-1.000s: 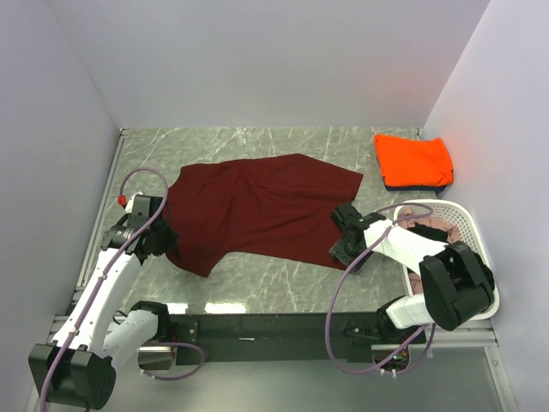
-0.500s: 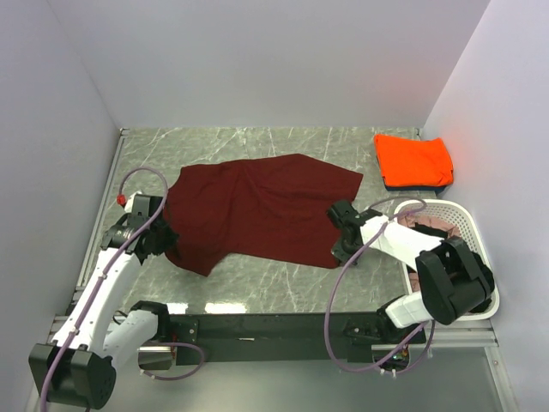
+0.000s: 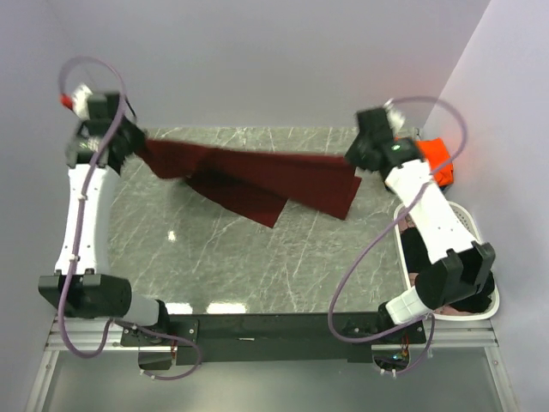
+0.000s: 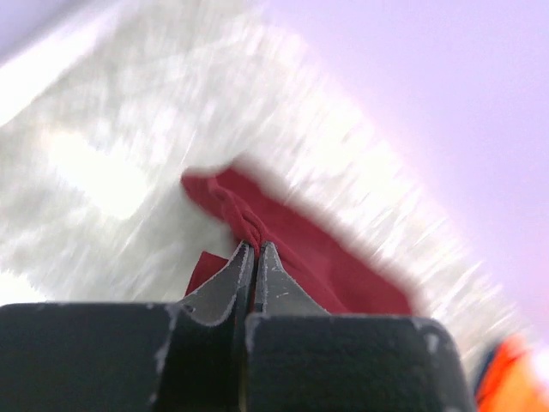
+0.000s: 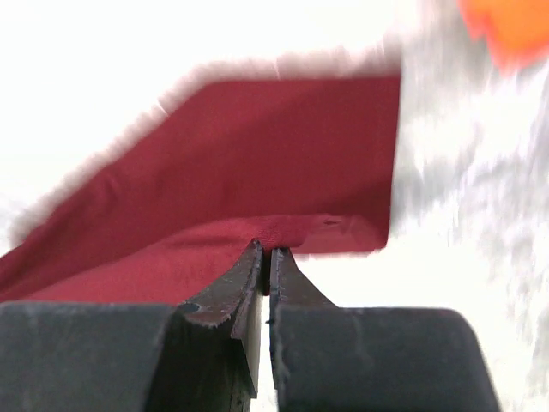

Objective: Fold and stack the t-shirts
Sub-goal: Flatten the tshirt out

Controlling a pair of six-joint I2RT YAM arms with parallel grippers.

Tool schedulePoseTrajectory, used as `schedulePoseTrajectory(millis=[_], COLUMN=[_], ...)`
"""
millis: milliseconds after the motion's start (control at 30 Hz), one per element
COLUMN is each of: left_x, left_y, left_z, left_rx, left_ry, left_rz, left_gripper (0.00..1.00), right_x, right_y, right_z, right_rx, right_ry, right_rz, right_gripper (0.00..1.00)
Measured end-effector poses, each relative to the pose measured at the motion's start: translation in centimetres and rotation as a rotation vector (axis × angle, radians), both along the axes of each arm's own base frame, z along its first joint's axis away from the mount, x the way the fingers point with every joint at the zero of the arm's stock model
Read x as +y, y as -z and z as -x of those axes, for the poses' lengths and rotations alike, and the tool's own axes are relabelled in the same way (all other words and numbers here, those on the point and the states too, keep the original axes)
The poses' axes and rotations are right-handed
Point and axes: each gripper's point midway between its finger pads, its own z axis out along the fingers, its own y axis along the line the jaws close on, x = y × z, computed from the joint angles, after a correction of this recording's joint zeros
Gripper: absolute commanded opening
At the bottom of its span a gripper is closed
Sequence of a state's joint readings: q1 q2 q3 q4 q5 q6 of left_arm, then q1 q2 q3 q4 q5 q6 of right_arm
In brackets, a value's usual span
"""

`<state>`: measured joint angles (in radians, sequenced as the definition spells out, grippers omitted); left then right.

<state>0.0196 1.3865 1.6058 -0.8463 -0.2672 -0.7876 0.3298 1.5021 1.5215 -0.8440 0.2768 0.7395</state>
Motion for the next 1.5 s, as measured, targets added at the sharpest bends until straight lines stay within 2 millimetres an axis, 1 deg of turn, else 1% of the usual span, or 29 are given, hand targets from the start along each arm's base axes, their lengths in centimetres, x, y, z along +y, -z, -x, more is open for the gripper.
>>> schedulePoseTrajectory(millis=[33, 67, 100, 133, 167, 233, 300, 333, 400, 433, 500, 633, 700, 733, 800, 833, 867, 900, 933, 1000, 1067, 1100, 1167, 1233, 1267, 1333, 1400, 1433, 1500], left_x=[0.8, 1.4, 1.9, 2.2, 2.3, 2.3, 2.3, 2.2, 2.0, 1.8, 1.6, 1.0, 0.9, 0.9, 0.8, 0.8, 0.7, 0.7, 0.6, 0.3, 0.1, 0.0, -0.1, -0.3, -0.5, -0.9, -1.4, -1.8, -2.3], left_y=[-2.8, -4.7, -7.2, -9.5, -11.8, -15.8, -19.2, -21.2, -24.2, -26.2, -29.1, -34.1, -35.3, -35.6, -35.6, -35.3, -34.7, -33.8, -32.8, -30.7, -27.0, -24.2, -18.1, -11.3, -6.9, 0.3, 6.3, 8.8, 12.4], left_z=[-1.0, -1.5, -1.5, -1.3, -0.9, 0.9, 3.9, 6.3, 10.4, 13.3, 18.4, 27.5, 29.6, 30.1, 29.7, 28.9, 27.7, 26.1, 24.2, 20.0, 14.4, 11.1, 5.6, 0.8, -1.6, -4.7, -6.9, -7.8, -9.7], left_rx=[-0.061, -0.107, -0.161, -0.213, -0.265, -0.365, -0.463, -0.525, -0.633, -0.711, -0.838, -1.069, -1.129, -1.145, -1.143, -1.129, -1.102, -1.067, -1.020, -0.941, -0.829, -0.760, -0.618, -0.475, -0.383, -0.236, -0.122, -0.076, -0.029], left_ry=[-0.022, -0.036, -0.050, -0.057, -0.060, -0.062, -0.063, -0.064, -0.064, -0.065, -0.067, -0.072, -0.074, -0.074, -0.063, -0.053, -0.041, -0.024, -0.002, 0.042, 0.094, 0.118, 0.162, 0.204, 0.231, 0.273, 0.313, 0.332, 0.364], left_rz=[-0.003, -0.007, -0.011, -0.015, -0.020, -0.033, -0.052, -0.064, -0.086, -0.102, -0.133, -0.194, -0.218, -0.229, -0.248, -0.256, -0.263, -0.271, -0.275, -0.281, -0.273, -0.267, -0.249, -0.219, -0.195, -0.150, -0.103, -0.080, -0.044], left_gripper=[0.01, 0.01, 0.01, 0.01, 0.01, 0.01, 0.01, 0.01, 0.01, 0.01, 0.01, 0.01, 0.01, 0.01, 0.01, 0.01, 0.01, 0.01, 0.01, 0.01, 0.01, 0.01, 0.02, 0.04, 0.04, 0.04, 0.02, 0.02, 0.01], right_x=[-0.7, -1.2, -1.7, -2.0, -2.0, -1.9, -2.1, -2.2, -2.5, -2.5, -2.9, -3.1, -3.3, -3.4, -3.4, -3.4, -3.4, -3.3, -3.2, -2.8, -2.4, -2.3, -2.1, -2.2, -2.1, -2.3, -2.8, -3.1, -3.6], right_y=[-2.5, -4.9, -7.2, -9.4, -10.8, -14.0, -16.8, -17.8, -20.2, -21.1, -23.0, -25.3, -26.6, -27.1, -27.5, -27.4, -27.1, -26.3, -25.6, -23.1, -19.8, -18.1, -13.2, -8.0, -5.1, -0.1, 4.7, 6.8, 9.6], right_z=[-1.0, -1.6, -2.0, -2.2, -2.0, -0.8, 1.2, 2.3, 5.3, 6.5, 10.0, 16.1, 18.6, 19.6, 20.6, 20.5, 20.3, 19.7, 19.2, 17.3, 14.7, 13.5, 10.3, 7.7, 6.2, 4.0, 2.0, 0.9, -1.0], right_rx=[-0.057, -0.112, -0.165, -0.216, -0.249, -0.318, -0.384, -0.411, -0.476, -0.506, -0.588, -0.719, -0.791, -0.820, -0.847, -0.845, -0.840, -0.816, -0.792, -0.717, -0.628, -0.584, -0.479, -0.370, -0.312, -0.202, -0.095, -0.052, 0.000], right_ry=[-0.001, -0.009, -0.020, -0.034, -0.050, -0.106, -0.153, -0.176, -0.223, -0.241, -0.285, -0.377, -0.408, -0.421, -0.440, -0.444, -0.447, -0.451, -0.454, -0.464, -0.467, -0.464, -0.456, -0.450, -0.453, -0.454, -0.452, -0.449, -0.443], right_rz=[0.003, 0.005, 0.008, 0.010, 0.013, 0.024, 0.033, 0.035, 0.034, 0.031, 0.028, 0.019, 0.019, 0.020, 0.027, 0.034, 0.039, 0.048, 0.055, 0.070, 0.092, 0.102, 0.134, 0.173, 0.192, 0.220, 0.239, 0.246, 0.254], right_gripper=[0.00, 0.00, 0.00, 0.00, 0.00, 0.00, 0.00, 0.00, 0.00, 0.00, 0.00, 0.00, 0.00, 0.00, 0.00, 0.00, 0.00, 0.00, 0.00, 0.00, 0.00, 0.00, 0.00, 0.00, 0.00, 0.00, 0.00, 0.00, 0.00])
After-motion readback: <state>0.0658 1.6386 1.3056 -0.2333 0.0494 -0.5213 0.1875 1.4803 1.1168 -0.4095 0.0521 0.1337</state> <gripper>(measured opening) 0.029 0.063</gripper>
